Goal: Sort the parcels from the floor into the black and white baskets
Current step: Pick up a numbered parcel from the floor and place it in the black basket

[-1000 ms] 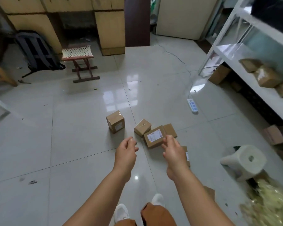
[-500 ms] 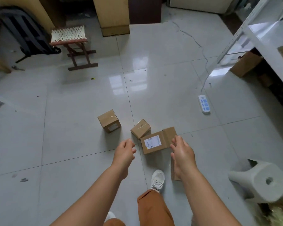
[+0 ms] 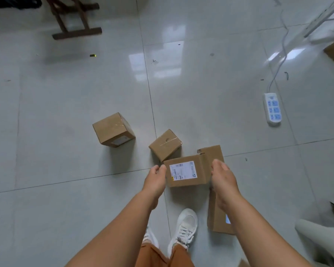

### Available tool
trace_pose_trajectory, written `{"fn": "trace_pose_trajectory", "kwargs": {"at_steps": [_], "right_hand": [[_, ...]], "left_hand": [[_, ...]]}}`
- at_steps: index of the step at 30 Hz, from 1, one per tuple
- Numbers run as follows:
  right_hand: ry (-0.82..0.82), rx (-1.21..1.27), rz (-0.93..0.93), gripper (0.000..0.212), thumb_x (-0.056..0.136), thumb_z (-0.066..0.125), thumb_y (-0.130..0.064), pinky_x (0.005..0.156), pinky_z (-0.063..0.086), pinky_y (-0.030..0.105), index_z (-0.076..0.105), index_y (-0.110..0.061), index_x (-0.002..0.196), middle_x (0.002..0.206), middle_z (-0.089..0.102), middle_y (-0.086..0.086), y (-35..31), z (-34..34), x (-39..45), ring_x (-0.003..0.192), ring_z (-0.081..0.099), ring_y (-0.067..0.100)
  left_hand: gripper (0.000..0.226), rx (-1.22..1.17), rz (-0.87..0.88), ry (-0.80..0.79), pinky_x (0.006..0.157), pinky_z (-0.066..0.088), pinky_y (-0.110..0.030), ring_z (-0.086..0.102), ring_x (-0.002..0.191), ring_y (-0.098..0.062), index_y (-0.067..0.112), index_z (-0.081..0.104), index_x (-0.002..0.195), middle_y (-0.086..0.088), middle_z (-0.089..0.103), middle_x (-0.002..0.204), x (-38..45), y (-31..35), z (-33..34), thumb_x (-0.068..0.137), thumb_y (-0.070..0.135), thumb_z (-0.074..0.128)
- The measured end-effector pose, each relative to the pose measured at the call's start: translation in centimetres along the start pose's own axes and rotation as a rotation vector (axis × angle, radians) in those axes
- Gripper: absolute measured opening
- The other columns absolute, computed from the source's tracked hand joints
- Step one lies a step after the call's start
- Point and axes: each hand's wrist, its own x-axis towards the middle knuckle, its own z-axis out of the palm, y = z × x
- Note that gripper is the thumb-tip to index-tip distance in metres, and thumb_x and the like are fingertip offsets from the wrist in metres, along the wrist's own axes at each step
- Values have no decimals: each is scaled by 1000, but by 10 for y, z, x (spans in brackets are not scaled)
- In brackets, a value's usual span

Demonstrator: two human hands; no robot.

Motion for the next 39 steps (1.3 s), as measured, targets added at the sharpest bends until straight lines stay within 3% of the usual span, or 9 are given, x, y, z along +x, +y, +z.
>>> {"fn": "trace_pose_trajectory", "kwargs": {"at_steps": [4, 6, 9, 17, 20, 24, 29, 33, 39], "right_hand": [[-13, -96, -8, 20, 100, 31, -29, 69, 37, 30, 50, -27, 91, 97, 53, 2, 27, 27, 64, 78, 47, 15], [-12, -142, -15, 31, 101, 32, -30, 80, 37, 29, 53, -19, 120, 114, 57, 2, 40, 37, 93, 96, 50, 19], [2, -218, 0, 49, 103, 32, -33, 105, 30, 33, 31, -19, 150, 151, 39, 4, 57, 48, 133, 134, 39, 22], [28, -298, 21, 54, 102, 32, -38, 114, 25, 37, 24, -19, 152, 156, 31, 4, 101, 60, 200, 141, 31, 23], [23, -305, 16, 54, 102, 31, -37, 115, 25, 37, 24, -19, 152, 156, 31, 5, 106, 63, 207, 141, 31, 24], [51, -267, 35, 56, 98, 29, -45, 112, 29, 44, 28, -24, 150, 151, 38, 7, 98, 55, 195, 135, 38, 26], [58, -143, 43, 61, 94, 25, -62, 105, 40, 49, 36, -32, 145, 138, 51, 5, 59, 35, 144, 122, 51, 27], [43, -51, 59, 77, 79, 30, -80, 97, 48, 49, 46, -33, 137, 132, 50, 6, 12, 19, 86, 116, 54, 29], [-5, 94, 3, 63, 93, 32, -66, 87, 36, 30, 57, -23, 131, 126, 59, -1, -54, -4, 5, 109, 54, 16]], "left_hand": [[51, 56, -49, -25, 103, 34, -35, 42, 129, -26, 20, 36, 144, -6, 42, 145, 72, -24, 16, 98, 41, 34], [48, 58, -45, -34, 94, 31, -30, 43, 121, -21, 21, 35, 144, -2, 41, 145, 102, -32, 24, 99, 38, 34], [51, 73, -56, -45, 97, 30, -31, 41, 124, -20, 20, 33, 146, 0, 38, 148, 148, -49, 34, 98, 40, 36], [61, 46, -157, -61, 110, 26, -39, 33, 139, -24, 18, 25, 150, -1, 31, 155, 223, -88, 58, 96, 46, 36], [38, -72, -179, -85, 101, 31, -37, 49, 114, -19, 18, 51, 121, 1, 53, 133, 234, -87, 63, 98, 43, 34], [31, -203, -154, -50, 89, 32, -29, 54, 88, -10, 24, 53, 105, 7, 62, 98, 212, -76, 63, 99, 46, 32], [53, -255, -124, 31, 67, 39, -31, 59, 82, -13, 19, 60, 113, -4, 68, 98, 150, -49, 40, 95, 58, 29], [56, -331, -75, 93, 82, 41, -37, 55, 87, -15, 18, 60, 109, -3, 64, 100, 94, -12, 8, 93, 62, 29], [48, -404, 94, 102, 81, 45, -34, 57, 78, -11, 25, 62, 92, 2, 62, 83, 0, 48, -43, 99, 54, 25]]}}
